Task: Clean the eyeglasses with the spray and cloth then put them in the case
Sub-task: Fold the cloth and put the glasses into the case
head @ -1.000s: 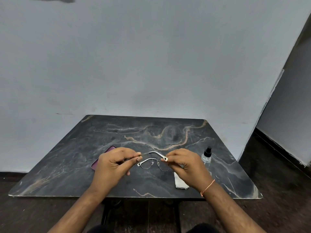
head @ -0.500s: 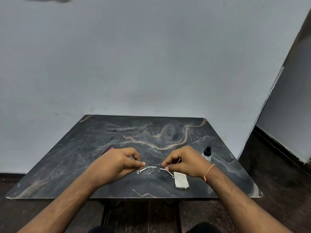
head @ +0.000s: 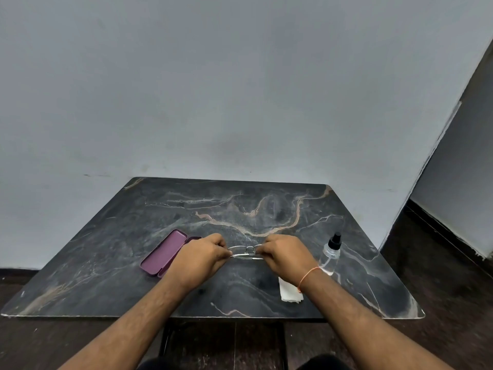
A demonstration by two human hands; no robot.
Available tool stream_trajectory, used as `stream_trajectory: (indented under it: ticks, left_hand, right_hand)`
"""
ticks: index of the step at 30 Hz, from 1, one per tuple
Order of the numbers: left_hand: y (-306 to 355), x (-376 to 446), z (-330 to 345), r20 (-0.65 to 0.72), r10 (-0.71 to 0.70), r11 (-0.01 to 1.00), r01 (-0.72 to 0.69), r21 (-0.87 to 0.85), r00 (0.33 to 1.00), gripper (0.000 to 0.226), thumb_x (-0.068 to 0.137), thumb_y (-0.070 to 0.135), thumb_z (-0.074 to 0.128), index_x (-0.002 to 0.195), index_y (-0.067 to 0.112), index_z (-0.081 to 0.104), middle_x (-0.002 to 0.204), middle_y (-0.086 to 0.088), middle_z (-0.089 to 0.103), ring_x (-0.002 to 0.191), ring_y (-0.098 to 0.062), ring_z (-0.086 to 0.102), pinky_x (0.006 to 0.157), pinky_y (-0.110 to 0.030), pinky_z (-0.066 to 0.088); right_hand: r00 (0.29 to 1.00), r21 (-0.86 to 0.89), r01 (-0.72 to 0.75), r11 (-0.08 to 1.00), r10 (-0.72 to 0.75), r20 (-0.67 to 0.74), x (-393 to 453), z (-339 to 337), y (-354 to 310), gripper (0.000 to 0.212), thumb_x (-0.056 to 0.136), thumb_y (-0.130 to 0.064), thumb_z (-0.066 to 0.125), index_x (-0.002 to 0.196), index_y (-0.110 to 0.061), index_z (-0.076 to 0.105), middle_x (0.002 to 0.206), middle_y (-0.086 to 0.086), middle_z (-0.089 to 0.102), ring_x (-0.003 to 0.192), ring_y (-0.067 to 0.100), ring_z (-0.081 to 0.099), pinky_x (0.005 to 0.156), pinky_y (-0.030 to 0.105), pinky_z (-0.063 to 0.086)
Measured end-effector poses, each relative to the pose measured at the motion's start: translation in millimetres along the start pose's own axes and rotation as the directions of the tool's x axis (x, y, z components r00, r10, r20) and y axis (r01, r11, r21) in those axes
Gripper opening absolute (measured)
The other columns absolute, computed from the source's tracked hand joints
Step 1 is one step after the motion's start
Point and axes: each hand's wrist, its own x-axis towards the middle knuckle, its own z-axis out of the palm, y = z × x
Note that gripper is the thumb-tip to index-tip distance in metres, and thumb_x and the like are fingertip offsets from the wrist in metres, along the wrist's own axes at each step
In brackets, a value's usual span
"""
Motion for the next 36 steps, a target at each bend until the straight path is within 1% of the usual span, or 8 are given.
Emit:
stream_trajectory:
  ticks: [3, 7, 13, 20, 28, 31, 34, 36]
  left_hand:
    - [-1.2, 1.0, 12.4, 0.008, -0.03, 0.999, 0.03, 0.012, 1.0, 0.005, 0.095, 0.031, 0.087, 0.1, 0.03, 0.089, 0.1, 0.01, 0.075, 0.072, -0.015, 0.076, 0.054, -0.026, 0.052]
    - [-3.1, -3.5, 26.6, 0.014, -0.088, 0.995, 0.087, 0.052, 0.996, 0.014, 0.101, 0.039, 0.077, 0.11, 0.035, 0.087, 0.111, 0.013, 0.074, 0.086, -0.016, 0.077, 0.064, -0.034, 0.061]
    - [0.2, -9.4, 33.4, 0.003, -0.122, 0.99, 0.121, 0.078, 0.993, 0.01, 0.098, 0.039, 0.082, 0.106, 0.035, 0.087, 0.104, 0.014, 0.074, 0.077, -0.019, 0.077, 0.056, -0.035, 0.06]
    - [0.3, -14.3, 33.4, 0.043, -0.116, 0.99, 0.113, 0.084, 0.992, 0.018, 0.078, 0.038, 0.099, 0.091, 0.041, 0.087, 0.09, 0.022, 0.072, 0.063, -0.003, 0.07, 0.045, -0.018, 0.036]
    - [5.7, -22.5, 30.4, -0.021, -0.176, 0.983, 0.177, 0.053, 0.984, 0.008, 0.092, 0.037, 0.088, 0.1, 0.038, 0.086, 0.103, 0.021, 0.076, 0.076, -0.01, 0.077, 0.05, -0.03, 0.054]
    - [9.6, -31.1, 28.7, -0.035, -0.207, 0.978, 0.208, 0.031, 0.978, 0.01, 0.096, 0.037, 0.084, 0.106, 0.039, 0.086, 0.106, 0.022, 0.076, 0.082, -0.009, 0.077, 0.055, -0.031, 0.056]
    - [14.6, -39.2, 28.5, -0.058, -0.252, 0.968, 0.251, -0.022, 0.966, 0.013, 0.095, 0.036, 0.085, 0.106, 0.04, 0.085, 0.105, 0.025, 0.075, 0.085, -0.003, 0.077, 0.058, -0.025, 0.054]
    - [17.5, -45.0, 30.6, -0.078, -0.284, 0.958, 0.278, -0.076, 0.956, 0.014, 0.096, 0.039, 0.083, 0.11, 0.042, 0.085, 0.106, 0.026, 0.075, 0.088, 0.002, 0.075, 0.063, -0.022, 0.056]
  right_hand:
    - [1.0, -0.07, -0.013, 0.997, 0.013, -0.004, -1.1, 14.8, 1.7, 0.03, 0.106, -0.022, 0.052, 0.121, -0.021, 0.077, 0.108, 0.004, 0.07, 0.105, 0.03, 0.068, 0.082, 0.044, 0.054]
    - [0.999, -0.092, -0.036, 0.995, 0.038, 0.015, -6.3, 30.8, 0.0, 0.031, 0.106, -0.022, 0.048, 0.121, -0.02, 0.075, 0.111, 0.004, 0.069, 0.106, 0.031, 0.067, 0.082, 0.045, 0.056]
    - [0.999, -0.097, -0.032, 0.995, 0.031, -0.01, -17.9, 38.2, -3.9, 0.03, 0.106, -0.024, 0.048, 0.118, -0.02, 0.075, 0.108, 0.001, 0.069, 0.101, 0.029, 0.066, 0.077, 0.046, 0.058]
    - [0.998, -0.074, 0.026, 0.997, -0.031, -0.062, -28.6, 35.3, -7.0, 0.029, 0.103, -0.02, 0.053, 0.117, -0.018, 0.079, 0.117, 0.0, 0.077, 0.1, 0.029, 0.074, 0.082, 0.044, 0.061]
    - [0.986, 0.022, 0.054, 0.998, -0.05, -0.156, -45.6, 24.2, -4.9, 0.022, 0.084, -0.009, 0.078, 0.104, -0.018, 0.084, 0.108, -0.004, 0.083, 0.089, 0.022, 0.08, 0.067, 0.032, 0.065]
    - [0.986, 0.08, -0.01, 0.997, 0.023, -0.163, -54.3, 16.8, 0.7, 0.022, 0.087, -0.009, 0.076, 0.104, -0.019, 0.085, 0.104, -0.006, 0.083, 0.091, 0.02, 0.08, 0.072, 0.03, 0.064]
    - [0.964, 0.148, -0.233, 0.961, 0.248, -0.092, -62.2, 11.9, 14.3, 0.025, 0.095, -0.018, 0.07, 0.115, -0.026, 0.082, 0.111, -0.007, 0.08, 0.104, 0.017, 0.074, 0.088, 0.03, 0.055]
    - [0.921, 0.186, -0.379, 0.907, 0.388, -0.017, -69.1, 9.2, 24.4, 0.026, 0.095, -0.026, 0.07, 0.119, -0.029, 0.08, 0.115, -0.007, 0.077, 0.108, 0.017, 0.071, 0.09, 0.027, 0.049]
